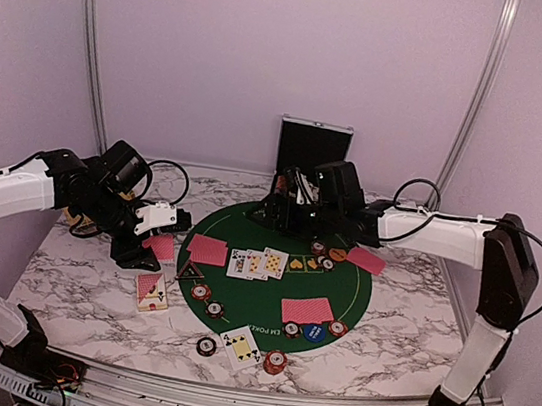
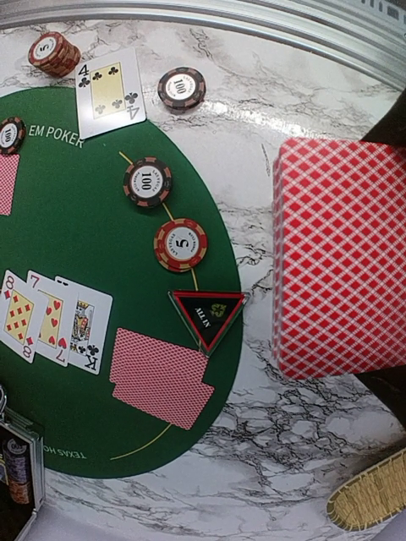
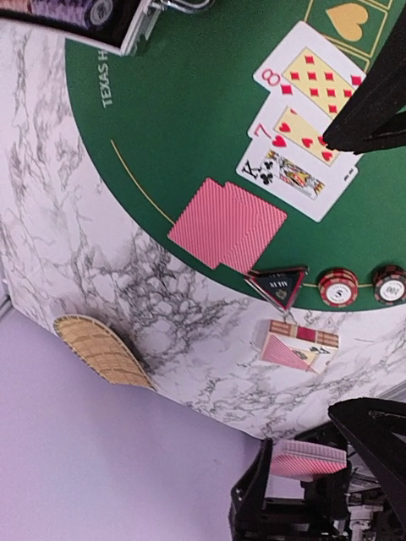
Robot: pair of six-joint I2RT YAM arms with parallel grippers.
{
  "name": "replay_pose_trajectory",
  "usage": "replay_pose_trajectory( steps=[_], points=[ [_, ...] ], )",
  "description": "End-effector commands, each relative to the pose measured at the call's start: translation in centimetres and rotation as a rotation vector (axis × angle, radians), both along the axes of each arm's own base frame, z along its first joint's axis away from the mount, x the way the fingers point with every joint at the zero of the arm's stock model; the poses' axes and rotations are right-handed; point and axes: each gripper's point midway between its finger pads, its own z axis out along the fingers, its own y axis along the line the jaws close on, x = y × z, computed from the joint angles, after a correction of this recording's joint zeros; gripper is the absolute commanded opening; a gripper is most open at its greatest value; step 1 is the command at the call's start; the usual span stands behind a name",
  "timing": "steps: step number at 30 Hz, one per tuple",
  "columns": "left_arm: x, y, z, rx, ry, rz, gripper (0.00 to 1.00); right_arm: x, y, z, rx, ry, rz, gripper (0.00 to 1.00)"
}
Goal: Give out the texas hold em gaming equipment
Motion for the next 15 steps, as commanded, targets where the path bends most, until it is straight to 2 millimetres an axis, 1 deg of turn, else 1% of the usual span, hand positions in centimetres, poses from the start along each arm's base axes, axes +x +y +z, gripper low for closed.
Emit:
replay_pose_trajectory(
  steps=[1, 2, 3, 6, 8, 15],
  points=[
    [-0.4, 0.0, 0.5, -0.028, -0.001, -0.006, 0.0, -0.4, 0.9, 2.8, 0.16, 0.018, -0.01, 0.99],
    [-0.4, -0.1, 0.5, -0.029, -0.001, -0.005, 0.0, -0.4, 1.1, 3.4, 0.212, 0.019, 0.009, 0.99],
    [-0.4, 0.0, 0.5, -0.028, -0.002, -0.004, 0.0, -0.6, 1.4, 3.0, 0.215, 0.041, 0.028, 0.99],
    [-0.3, -0.1, 0.6, -0.032, -0.005, -0.004, 0.0, -1.5, 3.6, 2.3, 0.132, 0.068, 0.114, 0.99],
    [-0.3, -0.1, 0.7, -0.035, -0.003, -0.001, 0.0, -2.3, 4.7, 2.4, 0.134, 0.068, 0.138, 0.99],
    [0.0, -0.3, 1.0, -0.043, -0.005, 0.004, 0.0, -4.0, 6.6, 1.2, 0.212, 0.195, 0.167, 0.97]
  ],
)
